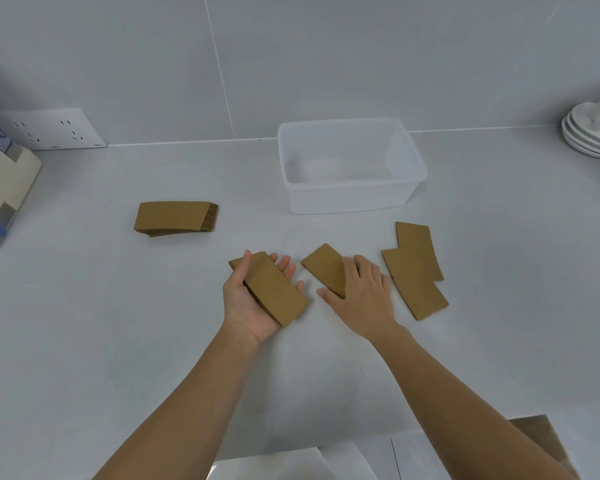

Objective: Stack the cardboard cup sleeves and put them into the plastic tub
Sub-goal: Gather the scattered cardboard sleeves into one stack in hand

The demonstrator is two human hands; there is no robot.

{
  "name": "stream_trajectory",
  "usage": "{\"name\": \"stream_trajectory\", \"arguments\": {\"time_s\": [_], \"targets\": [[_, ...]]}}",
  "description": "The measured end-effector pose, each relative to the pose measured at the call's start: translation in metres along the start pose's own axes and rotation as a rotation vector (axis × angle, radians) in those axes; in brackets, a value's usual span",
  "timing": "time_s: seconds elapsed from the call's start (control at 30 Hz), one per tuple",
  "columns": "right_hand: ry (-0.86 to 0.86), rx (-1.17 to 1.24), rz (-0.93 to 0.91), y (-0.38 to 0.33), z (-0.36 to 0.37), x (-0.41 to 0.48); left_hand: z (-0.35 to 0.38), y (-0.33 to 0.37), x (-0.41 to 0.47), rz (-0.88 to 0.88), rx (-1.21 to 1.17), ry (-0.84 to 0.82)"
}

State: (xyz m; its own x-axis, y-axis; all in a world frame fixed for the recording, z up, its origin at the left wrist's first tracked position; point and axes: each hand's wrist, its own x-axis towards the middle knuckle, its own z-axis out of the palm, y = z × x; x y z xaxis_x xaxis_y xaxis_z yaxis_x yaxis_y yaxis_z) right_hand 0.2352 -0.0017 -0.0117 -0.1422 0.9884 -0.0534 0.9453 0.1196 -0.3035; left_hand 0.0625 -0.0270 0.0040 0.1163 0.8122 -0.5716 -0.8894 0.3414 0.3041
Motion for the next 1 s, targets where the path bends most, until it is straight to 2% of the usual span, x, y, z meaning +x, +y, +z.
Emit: {"name": "stream_trajectory", "arguments": {"time_s": [0.33, 0.63, 0.8, 1.0], "targets": [[0.001, -0.038, -0.034, 0.001, -0.008, 0.006, 0.004, 0.003, 0.006, -0.007, 0.008, 0.008], [0.067, 0.282, 0.042, -0.017, -0.041, 0.013, 0.014, 0.005, 0.009, 0.007, 0.027, 0.019], [0.095, 0.459, -0.012, -0.048, -0.057, 0.006, 0.02, 0.001, 0.009, 0.002, 0.031, -0.055], [0.001, 0.381, -0.111, -0.065, -0.042, -0.008, 0.028, -0.006, 0.006, -0.026, 0.061, -0.151]]}}
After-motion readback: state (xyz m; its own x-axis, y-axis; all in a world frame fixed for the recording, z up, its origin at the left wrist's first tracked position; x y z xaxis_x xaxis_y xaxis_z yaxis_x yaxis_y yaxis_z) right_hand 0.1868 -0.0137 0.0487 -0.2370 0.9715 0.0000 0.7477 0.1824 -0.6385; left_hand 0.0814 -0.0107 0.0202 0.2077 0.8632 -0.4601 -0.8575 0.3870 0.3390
